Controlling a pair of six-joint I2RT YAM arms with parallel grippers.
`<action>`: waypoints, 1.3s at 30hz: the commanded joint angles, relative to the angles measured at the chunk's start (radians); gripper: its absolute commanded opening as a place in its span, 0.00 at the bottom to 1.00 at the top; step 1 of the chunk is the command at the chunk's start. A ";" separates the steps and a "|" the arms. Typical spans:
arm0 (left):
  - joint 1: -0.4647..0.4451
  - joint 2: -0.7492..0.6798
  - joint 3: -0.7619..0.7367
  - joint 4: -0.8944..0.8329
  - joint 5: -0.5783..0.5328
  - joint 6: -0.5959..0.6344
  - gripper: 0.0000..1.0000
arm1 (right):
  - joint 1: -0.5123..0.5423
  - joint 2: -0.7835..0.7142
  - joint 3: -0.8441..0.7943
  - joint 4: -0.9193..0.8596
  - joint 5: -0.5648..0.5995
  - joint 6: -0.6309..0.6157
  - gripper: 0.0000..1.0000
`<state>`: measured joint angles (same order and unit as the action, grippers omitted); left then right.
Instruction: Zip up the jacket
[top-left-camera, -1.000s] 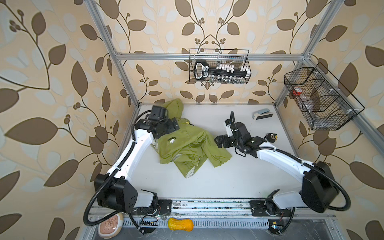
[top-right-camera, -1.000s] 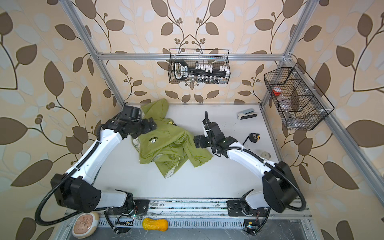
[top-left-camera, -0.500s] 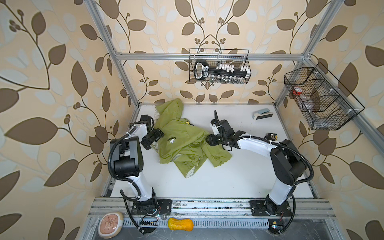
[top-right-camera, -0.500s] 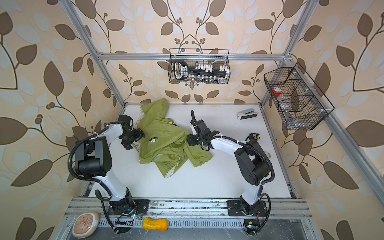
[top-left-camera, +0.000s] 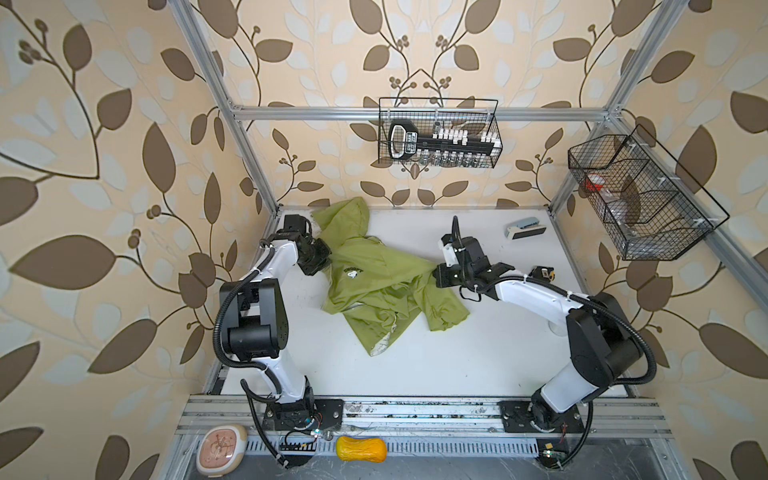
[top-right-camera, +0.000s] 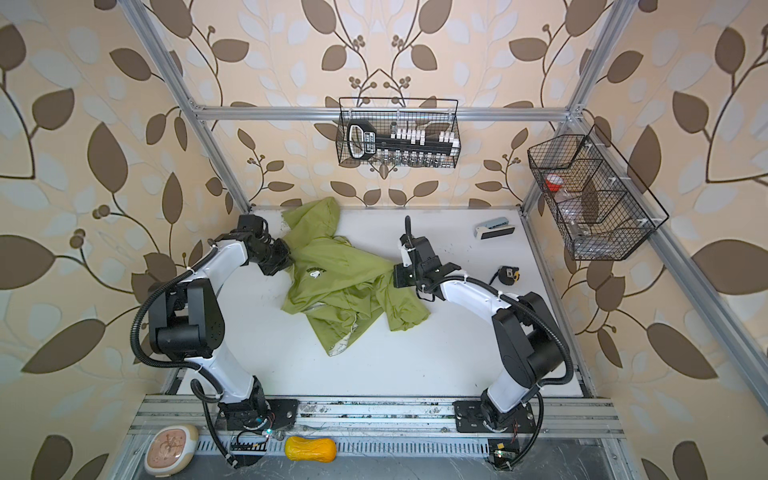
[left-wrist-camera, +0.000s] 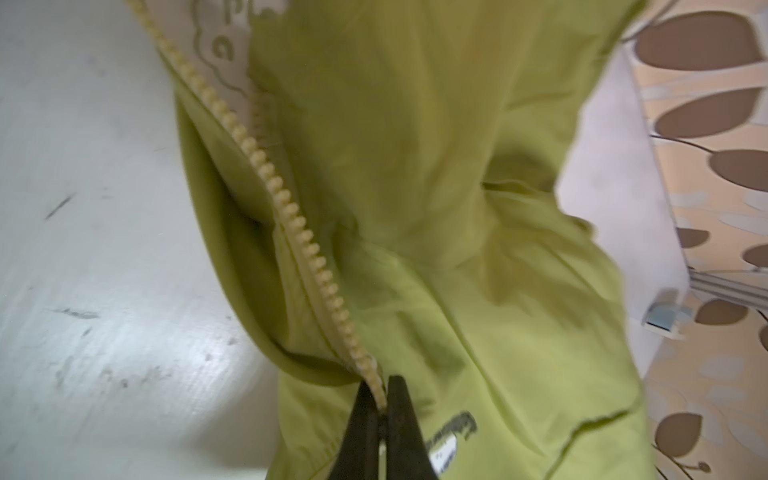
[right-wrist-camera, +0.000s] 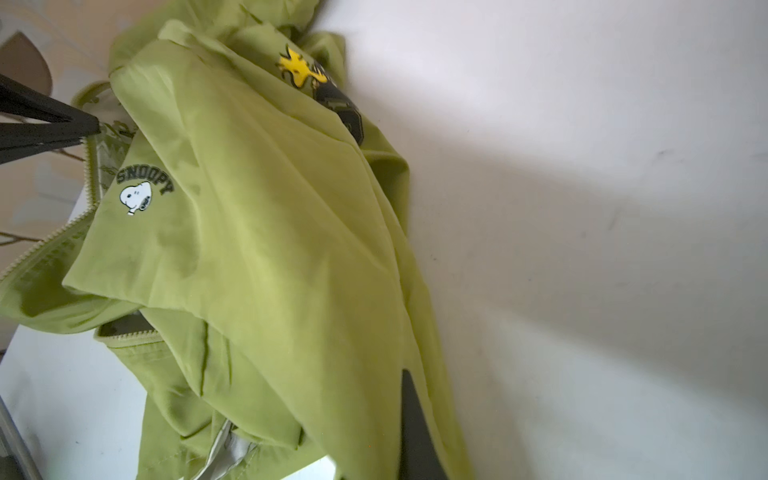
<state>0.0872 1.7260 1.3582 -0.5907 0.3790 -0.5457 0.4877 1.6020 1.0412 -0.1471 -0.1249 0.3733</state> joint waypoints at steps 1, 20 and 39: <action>-0.075 -0.045 0.162 -0.044 0.059 0.040 0.00 | -0.032 -0.101 -0.045 -0.044 -0.009 -0.004 0.00; -0.645 0.483 0.900 -0.183 0.040 -0.029 0.00 | -0.374 -0.551 -0.269 -0.315 0.130 0.045 0.00; -0.609 -0.150 0.315 -0.189 -0.358 0.086 0.92 | -0.060 -0.588 -0.102 -0.338 0.207 0.024 0.82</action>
<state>-0.5419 1.6730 1.7840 -0.7895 0.0921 -0.4744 0.3363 1.0145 0.8982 -0.4835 0.0418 0.4213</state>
